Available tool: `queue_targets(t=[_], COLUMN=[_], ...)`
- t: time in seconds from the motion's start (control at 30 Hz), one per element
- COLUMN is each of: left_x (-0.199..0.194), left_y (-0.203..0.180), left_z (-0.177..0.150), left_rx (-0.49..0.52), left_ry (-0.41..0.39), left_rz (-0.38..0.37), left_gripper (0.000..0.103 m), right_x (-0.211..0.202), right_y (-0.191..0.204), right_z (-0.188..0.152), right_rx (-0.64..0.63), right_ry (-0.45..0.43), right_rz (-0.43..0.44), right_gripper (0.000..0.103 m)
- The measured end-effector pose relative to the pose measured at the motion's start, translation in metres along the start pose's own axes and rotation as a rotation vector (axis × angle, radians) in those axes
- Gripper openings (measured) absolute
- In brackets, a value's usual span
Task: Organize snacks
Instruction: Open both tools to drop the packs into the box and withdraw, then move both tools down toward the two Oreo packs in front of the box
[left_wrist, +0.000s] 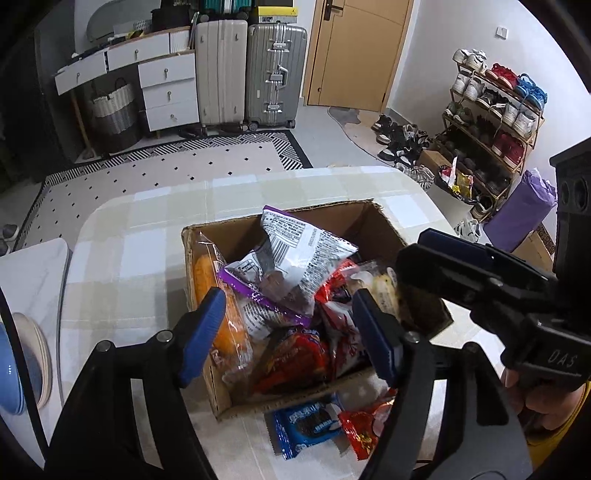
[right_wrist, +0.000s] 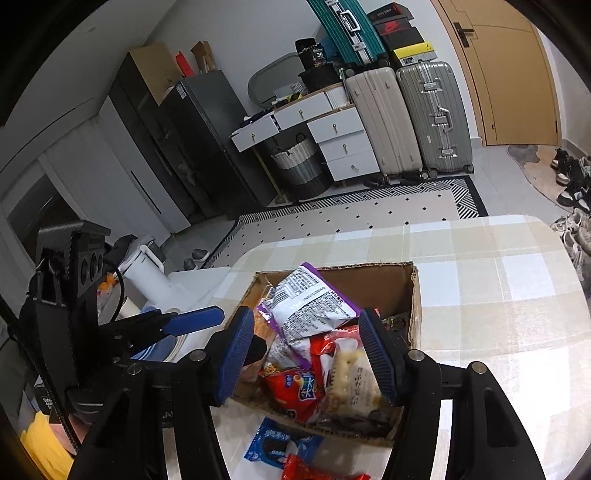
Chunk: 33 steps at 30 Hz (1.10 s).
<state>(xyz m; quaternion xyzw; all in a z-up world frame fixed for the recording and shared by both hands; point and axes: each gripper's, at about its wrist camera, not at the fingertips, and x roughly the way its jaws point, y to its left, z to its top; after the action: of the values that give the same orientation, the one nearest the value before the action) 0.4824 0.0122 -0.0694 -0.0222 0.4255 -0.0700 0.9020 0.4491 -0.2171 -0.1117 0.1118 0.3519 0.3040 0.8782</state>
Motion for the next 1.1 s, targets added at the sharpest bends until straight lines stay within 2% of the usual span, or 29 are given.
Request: queue_targets(t=[0.2,0.5,0.63,0.9,1.0,1.03,1.1], left_x=[-0.042,-0.122,-0.168,-0.252,-0.284,-0.295,-0.314], left_y=[-0.009,-0.027,-0.039,-0.066,-0.074,-0.075,-0.075], left_z=[-0.012,-0.027,-0.040,-0.065,-0.080,-0.087,-0.101], left_rx=[0.000,0.008,0.020,0.038,0.020,0.003,-0.020], left_ry=[-0.051,-0.132,-0.196,-0.303,-0.339,-0.354,-0.391], left_rz=[0.009,0.014,0.030,0.044,0.052,0.058,0.059], left_gripper=[0.078,0.079,0.081,0.083,0.093,0.100,0.102], right_x=[-0.026,-0.078,-0.107,-0.169,-0.190,-0.196,-0.210], right_y=[0.017,0.049,0.068,0.103,0.113,0.115,0.121], right_z=[-0.001,-0.009,-0.017,-0.036,-0.046,-0.049,-0.060], right_rx=[-0.028,-0.088,-0.125,-0.182,-0.195,-0.197,-0.200], right_ry=[-0.025,-0.077,-0.122,-0.224,-0.259,-0.267,-0.283], right_rz=[0.002,0.011,0.021,0.049,0.063,0.069,0.086], right_gripper=[0.061,0.061,0.068,0.075,0.081,0.082,0.082])
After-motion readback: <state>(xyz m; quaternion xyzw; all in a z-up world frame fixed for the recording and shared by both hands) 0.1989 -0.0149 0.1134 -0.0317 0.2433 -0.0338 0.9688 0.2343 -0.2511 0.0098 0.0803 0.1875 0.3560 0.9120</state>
